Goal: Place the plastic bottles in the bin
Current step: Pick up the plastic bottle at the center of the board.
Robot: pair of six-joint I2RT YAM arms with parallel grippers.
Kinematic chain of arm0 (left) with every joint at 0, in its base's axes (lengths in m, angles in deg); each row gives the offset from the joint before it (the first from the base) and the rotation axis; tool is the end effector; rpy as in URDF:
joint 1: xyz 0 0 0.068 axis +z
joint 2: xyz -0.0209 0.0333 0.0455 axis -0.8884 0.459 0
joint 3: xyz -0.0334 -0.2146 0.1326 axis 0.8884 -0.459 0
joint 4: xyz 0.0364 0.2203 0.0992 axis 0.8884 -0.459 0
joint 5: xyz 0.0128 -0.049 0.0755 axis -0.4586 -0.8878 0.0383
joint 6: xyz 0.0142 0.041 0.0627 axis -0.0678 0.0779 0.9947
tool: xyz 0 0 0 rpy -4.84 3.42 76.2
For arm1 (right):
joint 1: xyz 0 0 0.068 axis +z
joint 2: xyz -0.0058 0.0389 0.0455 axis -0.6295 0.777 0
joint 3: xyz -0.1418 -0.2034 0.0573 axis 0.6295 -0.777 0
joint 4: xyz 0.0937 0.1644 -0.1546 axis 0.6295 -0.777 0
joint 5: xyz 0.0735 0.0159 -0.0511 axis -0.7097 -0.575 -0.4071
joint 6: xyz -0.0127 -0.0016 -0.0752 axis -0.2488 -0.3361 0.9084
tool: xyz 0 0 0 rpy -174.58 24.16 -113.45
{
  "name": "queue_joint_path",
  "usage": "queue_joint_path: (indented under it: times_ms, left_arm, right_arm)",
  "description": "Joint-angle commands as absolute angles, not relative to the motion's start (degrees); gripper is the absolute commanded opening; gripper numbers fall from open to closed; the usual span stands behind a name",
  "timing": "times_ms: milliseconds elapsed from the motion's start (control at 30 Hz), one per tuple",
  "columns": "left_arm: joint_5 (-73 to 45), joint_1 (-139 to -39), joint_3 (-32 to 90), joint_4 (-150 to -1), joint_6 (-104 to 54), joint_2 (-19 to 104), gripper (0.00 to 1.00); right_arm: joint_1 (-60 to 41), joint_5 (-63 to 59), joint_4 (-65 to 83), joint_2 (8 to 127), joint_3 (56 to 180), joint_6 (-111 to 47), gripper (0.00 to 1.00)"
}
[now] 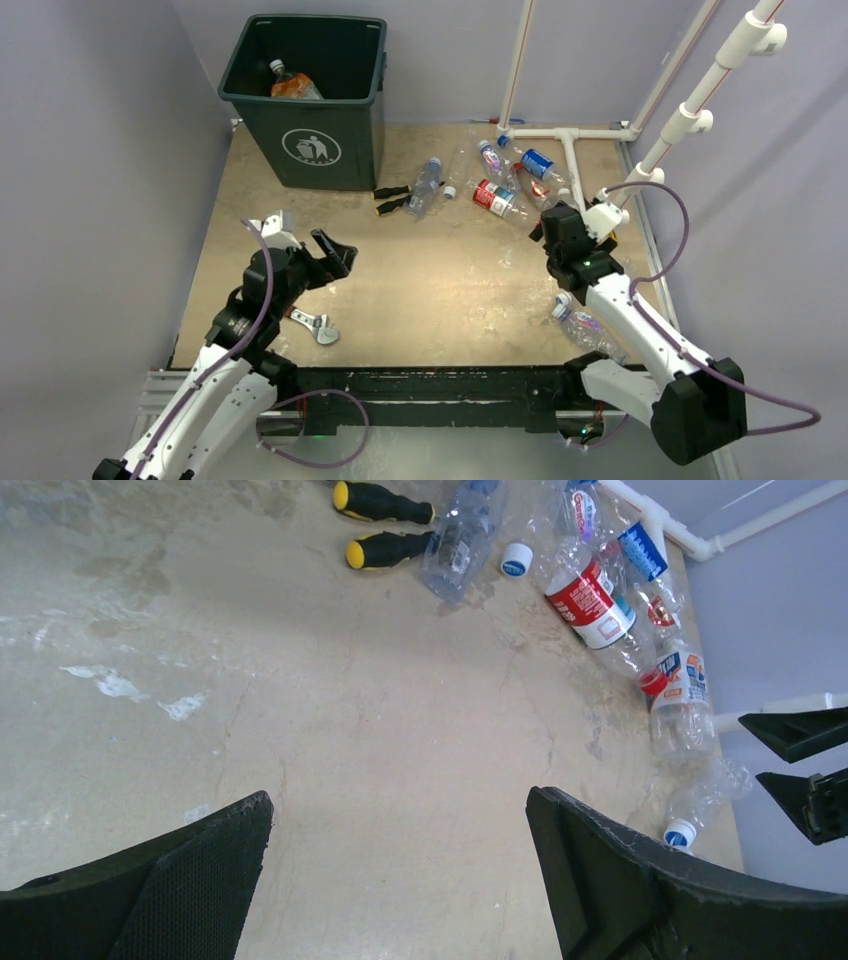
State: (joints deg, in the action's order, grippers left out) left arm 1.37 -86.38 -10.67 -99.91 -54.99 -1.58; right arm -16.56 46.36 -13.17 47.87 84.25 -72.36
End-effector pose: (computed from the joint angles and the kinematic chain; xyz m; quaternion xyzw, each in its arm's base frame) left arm 0.1539 -0.0592 0.2548 -0.1604 0.8085 -0.2619 0.5020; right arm 0.2256 0.0479 0.2250 0.3197 0.8102 -0.0445 0.4893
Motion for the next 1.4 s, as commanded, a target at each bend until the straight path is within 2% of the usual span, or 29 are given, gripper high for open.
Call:
queue_joint_path:
  times_ms: [0, 133, 333, 433, 500, 600, 667, 933, 1033, 1367]
  left_arm:
    - [-3.51, -86.59, -15.45, -91.61, -60.19, 0.03, 0.99]
    - [-5.89, -86.59, -18.37, -87.18, -61.66, 2.24, 0.99]
    - [-11.76, -86.59, -23.41, -77.61, -66.3, 4.71, 0.97]
    - [-14.6, -86.61, -25.09, -73.78, -67.77, 6.05, 0.97]
    - [-15.27, -86.67, -24.95, -74.38, -67.6, 6.31, 0.97]
    - [-14.73, -86.6, -24.47, -77.09, -66.87, 3.79, 0.97]
    - [-13.71, -86.67, -24.45, -79.6, -66.4, 1.6, 0.97]
    - [-13.16, -86.65, -23.52, -80.85, -65.1, 3.15, 0.97]
    - [-13.95, -86.67, -23.08, -80.32, -64.95, 4.29, 0.96]
    - [-12.71, -86.67, -23.13, -81.19, -62.97, 4.24, 0.96]
  right_arm:
    - [-18.37, 46.18, -17.08, 44.52, 82.17, -76.7, 0.99]
    - [-18.36, 44.21, -16.97, 43.63, 81.6, -73.39, 0.99]
    - [-18.28, 42.56, -20.57, 46.74, 82.57, -76.85, 0.99]
    - [-17.88, 38.02, -13.97, 47.47, 80.89, -74.18, 0.98]
    - [-14.18, 36.1, -7.09, 47.18, 80.2, -71.97, 0.98]
    - [-3.6, 43.51, 1.11, 47.47, 81.08, -67.43, 0.99]
    - [-2.01, 45.05, 6.48, 50.06, 82.04, -63.64, 0.99]
    - [-2.77, 54.52, 20.99, 69.79, 89.97, -47.57, 0.99]
    - [-5.3, 53.26, 27.09, 73.77, 92.06, -44.58, 0.99]
    - [-14.19, 42.9, 32.89, 87.37, 99.87, -37.27, 0.99]
